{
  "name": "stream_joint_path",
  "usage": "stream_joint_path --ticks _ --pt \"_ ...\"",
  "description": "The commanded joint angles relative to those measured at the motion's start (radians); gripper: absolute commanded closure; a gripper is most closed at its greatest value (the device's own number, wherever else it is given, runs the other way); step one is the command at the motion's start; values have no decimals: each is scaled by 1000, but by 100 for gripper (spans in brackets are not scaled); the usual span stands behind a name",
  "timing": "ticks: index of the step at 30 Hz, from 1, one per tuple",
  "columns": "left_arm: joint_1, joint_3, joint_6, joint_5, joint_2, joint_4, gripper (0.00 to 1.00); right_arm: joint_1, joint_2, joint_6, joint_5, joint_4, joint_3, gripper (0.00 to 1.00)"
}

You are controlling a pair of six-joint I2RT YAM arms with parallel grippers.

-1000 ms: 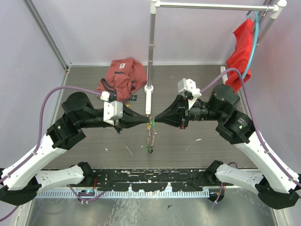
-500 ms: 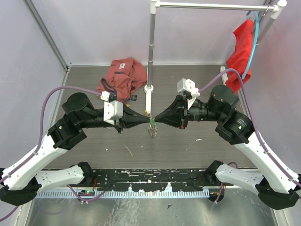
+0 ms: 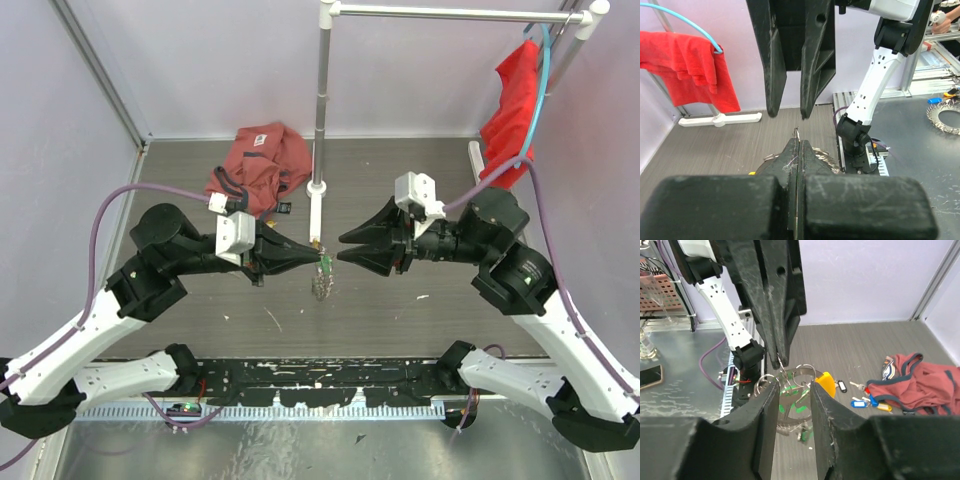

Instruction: Put the keys on the keyring

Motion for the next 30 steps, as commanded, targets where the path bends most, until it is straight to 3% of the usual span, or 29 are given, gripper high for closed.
stream_joint_path --ticks 1,11,30 --pt "-5 -50 -94 -10 -24 185 100 -3 -19 -77 -44 36 67 62" --pt "-5 -130 -259 -13 -21 425 100 -4 17 -50 -145 110 74 61" --pt "-9 -131 -291 24 0 480 100 -3 28 0 -168 176 38 63"
